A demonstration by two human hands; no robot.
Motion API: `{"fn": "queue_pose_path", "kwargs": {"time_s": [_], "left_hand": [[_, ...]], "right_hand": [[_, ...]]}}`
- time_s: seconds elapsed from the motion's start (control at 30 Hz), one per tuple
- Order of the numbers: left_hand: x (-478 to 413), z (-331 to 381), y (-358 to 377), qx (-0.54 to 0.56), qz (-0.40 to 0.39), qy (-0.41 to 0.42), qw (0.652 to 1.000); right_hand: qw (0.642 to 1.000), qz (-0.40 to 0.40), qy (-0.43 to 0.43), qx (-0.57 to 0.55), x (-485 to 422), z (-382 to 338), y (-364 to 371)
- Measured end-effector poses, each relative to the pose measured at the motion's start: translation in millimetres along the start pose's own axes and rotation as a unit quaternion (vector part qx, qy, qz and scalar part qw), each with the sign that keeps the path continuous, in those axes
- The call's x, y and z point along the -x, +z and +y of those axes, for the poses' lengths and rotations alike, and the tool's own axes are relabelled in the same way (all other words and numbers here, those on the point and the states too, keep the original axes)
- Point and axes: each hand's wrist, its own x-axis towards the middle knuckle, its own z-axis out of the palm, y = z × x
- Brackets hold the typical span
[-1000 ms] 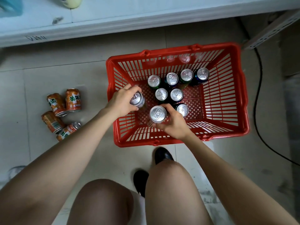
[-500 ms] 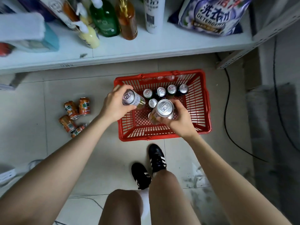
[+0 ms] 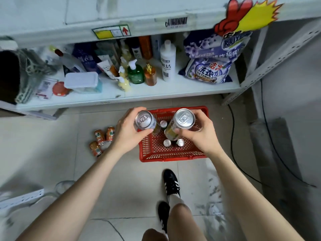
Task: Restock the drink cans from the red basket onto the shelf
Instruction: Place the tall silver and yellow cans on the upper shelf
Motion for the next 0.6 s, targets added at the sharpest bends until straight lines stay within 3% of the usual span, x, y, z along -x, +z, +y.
{"fn": "queue_pose_path", "kwargs": {"time_s": [0.37, 0.6], "left_hand": [[97.9, 113.0, -63.9, 0.121, 0.048, -0.033, 0.991], [138.7, 193.1, -79.3, 0.183, 0.055, -0.01, 0.982]], "right_hand": [[0.996, 0.017, -0.075, -0.051, 94.1, -96.0, -53.5], [0.994, -0.005, -0.098, -0.046, 133.6, -145.7, -102.7]]}}
